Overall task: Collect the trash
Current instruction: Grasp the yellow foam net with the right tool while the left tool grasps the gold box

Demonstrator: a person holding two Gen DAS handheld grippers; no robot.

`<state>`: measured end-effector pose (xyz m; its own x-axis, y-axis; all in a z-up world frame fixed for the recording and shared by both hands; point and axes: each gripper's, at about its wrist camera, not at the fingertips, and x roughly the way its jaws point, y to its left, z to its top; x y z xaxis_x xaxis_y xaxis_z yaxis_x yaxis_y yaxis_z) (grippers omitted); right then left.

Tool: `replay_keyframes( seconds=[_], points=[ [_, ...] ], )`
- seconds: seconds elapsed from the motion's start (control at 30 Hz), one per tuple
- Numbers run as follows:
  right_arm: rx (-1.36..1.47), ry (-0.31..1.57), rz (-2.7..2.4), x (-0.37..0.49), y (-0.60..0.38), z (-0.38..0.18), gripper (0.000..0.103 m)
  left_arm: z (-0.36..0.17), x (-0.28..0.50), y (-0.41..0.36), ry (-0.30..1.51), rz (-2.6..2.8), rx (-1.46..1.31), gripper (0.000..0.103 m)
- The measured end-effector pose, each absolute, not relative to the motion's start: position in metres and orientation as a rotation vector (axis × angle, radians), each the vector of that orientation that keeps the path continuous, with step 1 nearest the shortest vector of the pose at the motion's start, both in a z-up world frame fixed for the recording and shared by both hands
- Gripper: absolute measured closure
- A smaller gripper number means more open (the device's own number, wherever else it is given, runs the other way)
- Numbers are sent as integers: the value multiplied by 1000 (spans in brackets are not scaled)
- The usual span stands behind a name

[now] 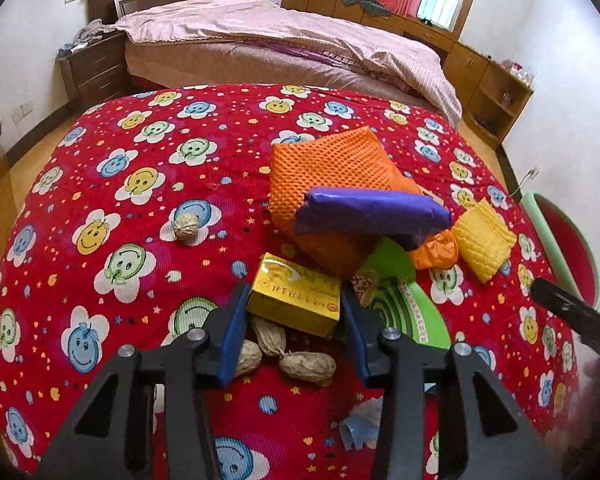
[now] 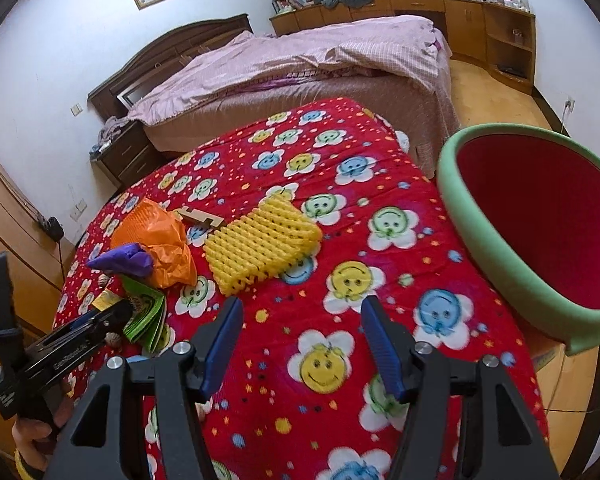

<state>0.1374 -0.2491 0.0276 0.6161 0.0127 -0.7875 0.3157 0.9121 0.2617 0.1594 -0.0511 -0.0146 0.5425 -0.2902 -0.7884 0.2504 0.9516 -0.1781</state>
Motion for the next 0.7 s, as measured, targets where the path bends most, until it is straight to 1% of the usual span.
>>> replay_keyframes(
  seconds=[0.17, 0.33, 0.5, 0.53, 0.57, 0.6, 0.63, 0.7],
  points=[
    [382, 919, -186, 161, -244, 20, 39, -10, 160, -47, 911, -335, -49, 58],
    [393, 918, -198, 181, -243, 15, 36, -6, 163, -40, 887, -342, -85, 59],
    [378, 906, -201, 194, -237, 10, 36, -6, 165, -37, 881, -336, -95, 59],
    [375, 904, -192, 195, -235, 10, 41, -6, 165, -37, 883, -334, -96, 59],
    [368, 903, -184, 197, -232, 9, 44, -6, 164, -36, 884, -332, -96, 59],
    [355, 900, -188, 197, -229, 9, 53, -5, 164, -36, 884, -328, -96, 59],
    [346, 902, -178, 199, -227, 9, 65, -4, 164, -36, 882, -326, -96, 59],
    [357, 901, -152, 199, -224, 9, 75, -2, 161, -35, 878, -323, -97, 59]
  ],
)
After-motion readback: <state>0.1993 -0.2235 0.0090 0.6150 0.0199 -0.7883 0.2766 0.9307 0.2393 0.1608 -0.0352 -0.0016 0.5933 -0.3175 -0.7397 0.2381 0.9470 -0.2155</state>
